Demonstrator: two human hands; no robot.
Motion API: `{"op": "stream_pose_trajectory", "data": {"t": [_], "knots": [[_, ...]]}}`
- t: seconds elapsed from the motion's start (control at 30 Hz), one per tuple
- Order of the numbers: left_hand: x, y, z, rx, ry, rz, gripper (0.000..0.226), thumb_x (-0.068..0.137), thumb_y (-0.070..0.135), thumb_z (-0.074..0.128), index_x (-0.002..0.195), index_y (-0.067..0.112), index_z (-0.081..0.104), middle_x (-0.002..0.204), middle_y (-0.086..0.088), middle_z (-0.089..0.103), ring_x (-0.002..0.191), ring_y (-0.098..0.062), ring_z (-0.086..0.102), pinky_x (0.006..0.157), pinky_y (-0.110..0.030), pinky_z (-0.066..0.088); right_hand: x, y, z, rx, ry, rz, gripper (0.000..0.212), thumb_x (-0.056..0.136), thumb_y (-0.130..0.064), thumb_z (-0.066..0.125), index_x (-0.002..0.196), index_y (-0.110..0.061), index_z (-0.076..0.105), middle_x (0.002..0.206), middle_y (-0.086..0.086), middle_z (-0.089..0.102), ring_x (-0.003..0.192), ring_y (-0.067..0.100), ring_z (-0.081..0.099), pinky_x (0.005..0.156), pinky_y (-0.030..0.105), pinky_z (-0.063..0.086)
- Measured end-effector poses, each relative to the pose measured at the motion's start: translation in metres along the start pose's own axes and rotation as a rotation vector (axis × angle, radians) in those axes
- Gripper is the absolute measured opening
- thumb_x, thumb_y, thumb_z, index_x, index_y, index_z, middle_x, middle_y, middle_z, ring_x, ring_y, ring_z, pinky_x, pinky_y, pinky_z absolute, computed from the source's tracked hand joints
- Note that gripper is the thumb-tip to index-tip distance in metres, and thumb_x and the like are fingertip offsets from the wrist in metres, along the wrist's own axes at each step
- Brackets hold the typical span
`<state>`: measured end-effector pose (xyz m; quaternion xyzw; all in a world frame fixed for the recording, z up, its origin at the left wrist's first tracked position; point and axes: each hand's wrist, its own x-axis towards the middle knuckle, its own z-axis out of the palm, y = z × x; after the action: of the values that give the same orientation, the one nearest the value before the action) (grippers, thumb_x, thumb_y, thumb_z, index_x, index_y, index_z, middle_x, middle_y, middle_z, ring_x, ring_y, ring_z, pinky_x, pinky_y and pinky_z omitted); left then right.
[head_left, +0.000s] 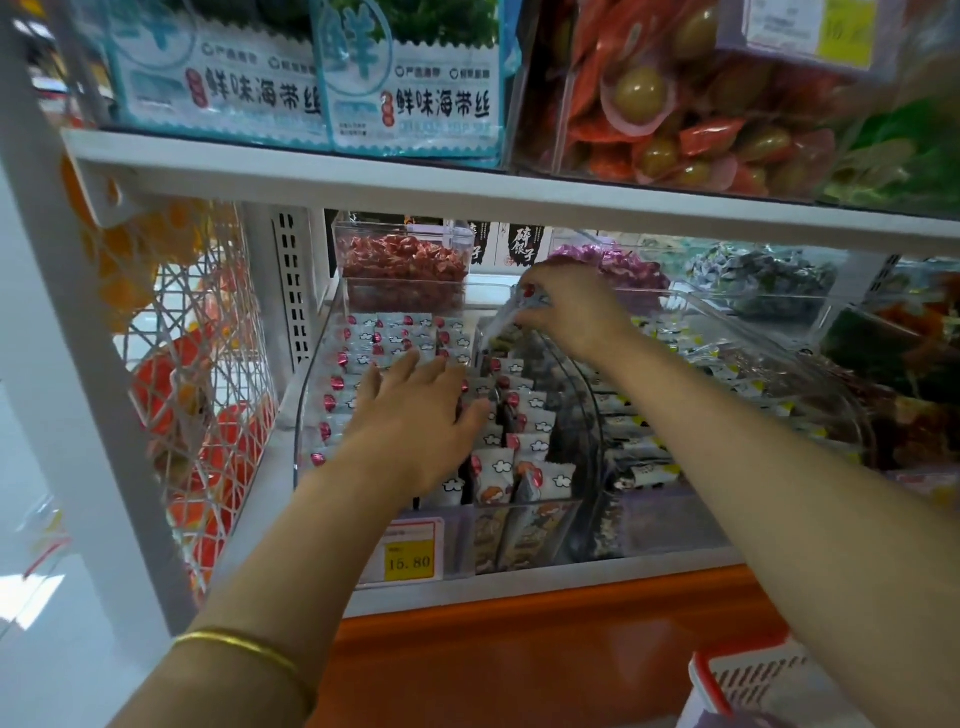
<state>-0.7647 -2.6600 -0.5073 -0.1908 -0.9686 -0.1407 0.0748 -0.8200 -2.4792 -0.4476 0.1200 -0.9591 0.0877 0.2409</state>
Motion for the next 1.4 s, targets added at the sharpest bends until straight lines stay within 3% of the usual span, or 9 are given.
{"op": "stream_pose_trajectory", "data": {"t": [0.17, 0.23, 0.37, 0.57, 0.77, 0.93, 1.07, 1.27, 1.4], "knots": [[0.002, 0.003, -0.003, -0.050, 0.007, -0.006, 0.057, 0.096, 0.051, 0.024, 0.146, 0.023, 0.026, 0.156, 0.001, 0.021, 0.144, -0.022, 0.005, 0.114, -0.048, 0.000, 0.023, -0.008, 0.014, -0.313, -0.283, -0.103, 0.031, 0.081, -0.033, 0.069, 0.107, -0.016, 0.066, 0.110, 0.008, 0.061, 0.110, 0.027, 0.047, 0.086, 0.038, 0.041], [0.001, 0.003, -0.003, -0.049, 0.002, -0.006, 0.056, 0.096, 0.050, 0.025, 0.145, 0.023, 0.029, 0.155, 0.001, 0.023, 0.144, -0.022, 0.006, 0.115, -0.047, 0.002, 0.029, -0.008, 0.022, -0.395, -0.437, -0.100, 0.025, 0.088, -0.024, 0.061, 0.112, -0.023, 0.065, 0.121, 0.011, 0.056, 0.119, 0.030, 0.041, 0.087, 0.037, 0.037], [0.000, 0.001, -0.005, -0.053, 0.003, -0.007, 0.055, 0.096, 0.050, 0.028, 0.144, 0.023, 0.032, 0.153, 0.002, 0.026, 0.143, -0.022, 0.008, 0.115, -0.043, 0.004, 0.040, -0.007, 0.033, -0.421, -0.661, -0.063, 0.047, 0.087, -0.004, 0.036, 0.125, -0.024, 0.056, 0.141, 0.010, 0.043, 0.129, 0.035, 0.037, 0.096, 0.045, 0.037], [-0.001, -0.001, -0.009, -0.068, 0.030, -0.004, 0.051, 0.097, 0.045, 0.035, 0.141, 0.021, 0.037, 0.150, 0.000, 0.032, 0.141, -0.024, 0.015, 0.116, -0.043, 0.010, 0.054, -0.003, 0.034, -0.260, -0.324, -0.057, 0.027, 0.088, -0.005, 0.047, 0.106, -0.017, 0.063, 0.117, 0.009, 0.060, 0.104, 0.027, 0.055, 0.075, 0.029, 0.037], [-0.005, -0.001, -0.010, -0.083, 0.038, -0.007, 0.051, 0.096, 0.043, 0.038, 0.142, 0.021, 0.035, 0.150, 0.000, 0.032, 0.141, -0.023, 0.014, 0.116, -0.041, 0.010, 0.057, -0.007, 0.049, -0.369, -0.359, -0.004, 0.024, 0.087, -0.004, 0.054, 0.105, -0.013, 0.065, 0.129, 0.020, 0.045, 0.115, 0.040, 0.046, 0.094, 0.038, 0.040], [-0.007, -0.001, -0.013, -0.088, 0.042, -0.014, 0.052, 0.096, 0.042, 0.040, 0.141, 0.018, 0.036, 0.149, -0.002, 0.034, 0.139, -0.025, 0.017, 0.116, -0.040, 0.013, 0.051, -0.008, 0.046, -0.347, -0.283, -0.025, 0.017, 0.087, 0.000, 0.048, 0.097, -0.007, 0.060, 0.109, 0.019, 0.056, 0.104, 0.033, 0.051, 0.080, 0.034, 0.040], [-0.008, -0.001, -0.016, -0.105, 0.069, -0.018, 0.048, 0.096, 0.036, 0.042, 0.141, 0.018, 0.037, 0.146, -0.003, 0.036, 0.136, -0.026, 0.022, 0.112, -0.037, 0.017, 0.036, -0.010, 0.029, -0.302, -0.117, 0.009, 0.012, 0.086, -0.005, 0.056, 0.097, -0.004, 0.059, 0.102, 0.014, 0.060, 0.104, 0.029, 0.051, 0.086, 0.040, 0.046], [-0.014, 0.001, -0.022, -0.263, 0.221, -0.052, 0.042, 0.096, 0.017, 0.045, 0.137, 0.012, 0.042, 0.141, -0.009, 0.043, 0.127, -0.028, 0.038, 0.106, -0.036, 0.031, -0.022, -0.016, 0.003, 0.016, 0.291, 0.106, 0.010, 0.089, -0.008, 0.052, 0.080, -0.008, 0.052, 0.083, 0.007, 0.058, 0.084, 0.025, 0.054, 0.067, 0.032, 0.039], [-0.021, 0.003, -0.026, -0.471, 0.298, -0.086, 0.044, 0.096, 0.015, 0.046, 0.140, 0.014, 0.040, 0.140, -0.010, 0.045, 0.121, -0.025, 0.047, 0.101, -0.037, 0.041, -0.062, -0.030, -0.017, 0.267, 0.445, 0.182, 0.012, 0.088, -0.007, 0.057, 0.077, -0.006, 0.052, 0.074, 0.005, 0.054, 0.069, 0.020, 0.050, 0.061, 0.031, 0.039]]}}
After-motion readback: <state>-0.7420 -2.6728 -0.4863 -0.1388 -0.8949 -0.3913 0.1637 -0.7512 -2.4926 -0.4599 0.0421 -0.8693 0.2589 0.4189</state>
